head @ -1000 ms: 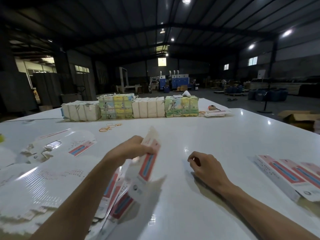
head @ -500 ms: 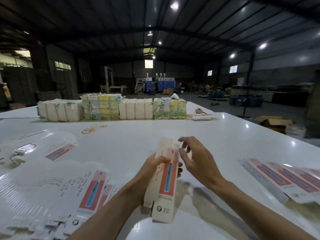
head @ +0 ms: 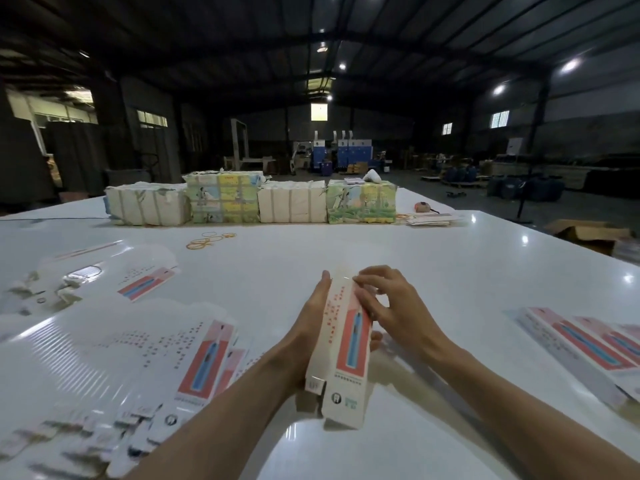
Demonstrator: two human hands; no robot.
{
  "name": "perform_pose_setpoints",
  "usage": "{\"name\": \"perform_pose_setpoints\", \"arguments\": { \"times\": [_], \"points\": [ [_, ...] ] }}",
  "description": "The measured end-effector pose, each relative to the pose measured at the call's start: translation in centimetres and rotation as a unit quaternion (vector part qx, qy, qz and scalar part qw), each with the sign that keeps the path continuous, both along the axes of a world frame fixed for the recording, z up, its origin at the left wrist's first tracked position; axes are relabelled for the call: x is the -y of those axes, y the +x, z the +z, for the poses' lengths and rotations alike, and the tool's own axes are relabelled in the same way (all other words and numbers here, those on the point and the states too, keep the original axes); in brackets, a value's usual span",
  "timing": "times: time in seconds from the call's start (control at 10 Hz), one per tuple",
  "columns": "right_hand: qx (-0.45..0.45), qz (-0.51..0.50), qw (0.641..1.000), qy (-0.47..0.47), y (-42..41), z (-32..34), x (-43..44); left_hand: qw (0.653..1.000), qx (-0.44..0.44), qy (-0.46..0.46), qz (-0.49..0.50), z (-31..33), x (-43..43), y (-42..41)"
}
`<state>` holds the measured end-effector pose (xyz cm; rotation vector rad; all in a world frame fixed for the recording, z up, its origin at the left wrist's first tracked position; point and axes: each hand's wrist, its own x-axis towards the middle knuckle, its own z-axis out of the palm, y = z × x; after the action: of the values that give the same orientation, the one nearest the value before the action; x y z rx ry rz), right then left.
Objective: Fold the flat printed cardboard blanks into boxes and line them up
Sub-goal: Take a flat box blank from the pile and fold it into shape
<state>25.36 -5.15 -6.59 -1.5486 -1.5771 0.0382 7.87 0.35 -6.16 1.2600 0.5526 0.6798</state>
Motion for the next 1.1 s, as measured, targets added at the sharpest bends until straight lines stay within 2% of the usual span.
{"name": "perform_pose_setpoints", "arguments": {
  "times": [0.1,0.2,0.3,0.5,0.6,0.8,0.9,1.0,1.1],
  "points": [
    [-0.086,0.034,0.995,0.020,0.1,0.4,0.1,0.999,-0.022,0.035,-0.013,-0.9,-1.4,0.7],
    [-0.117,0.014,0.993,0.030,0.7,0.7,-0.1,0.997,-0.023,0.024,-0.072,-0.9,-1.5,0.9],
    [-0.197,0.015,0.980,0.013,0.8,1.7,0.3,0.993,-0.024,0.026,-0.115,-0.7,-1.4,0.8],
    [-0.362,0.098,0.927,-0.012,1.9,2.7,0.9,0.987,-0.024,0.018,-0.160,0.1,-0.7,1.1],
    [-0.395,0.139,0.908,-0.034,1.8,2.6,0.9,0.984,-0.028,0.008,-0.177,0.3,-0.7,1.4],
    [-0.427,0.211,0.879,-0.031,1.7,2.8,0.8,0.990,-0.048,-0.006,-0.131,0.0,-0.3,2.3],
    [-0.443,0.209,0.871,-0.016,1.0,2.3,0.7,0.992,-0.035,-0.042,-0.117,-0.1,-0.1,2.8],
    [-0.371,0.128,0.920,-0.006,-0.1,1.5,0.6,0.986,0.037,-0.136,-0.087,0.2,-0.9,2.0],
    [-0.332,0.102,0.937,-0.022,-1.2,0.7,0.7,0.981,0.075,-0.168,-0.063,0.4,-2.2,0.5]
  ]
}}
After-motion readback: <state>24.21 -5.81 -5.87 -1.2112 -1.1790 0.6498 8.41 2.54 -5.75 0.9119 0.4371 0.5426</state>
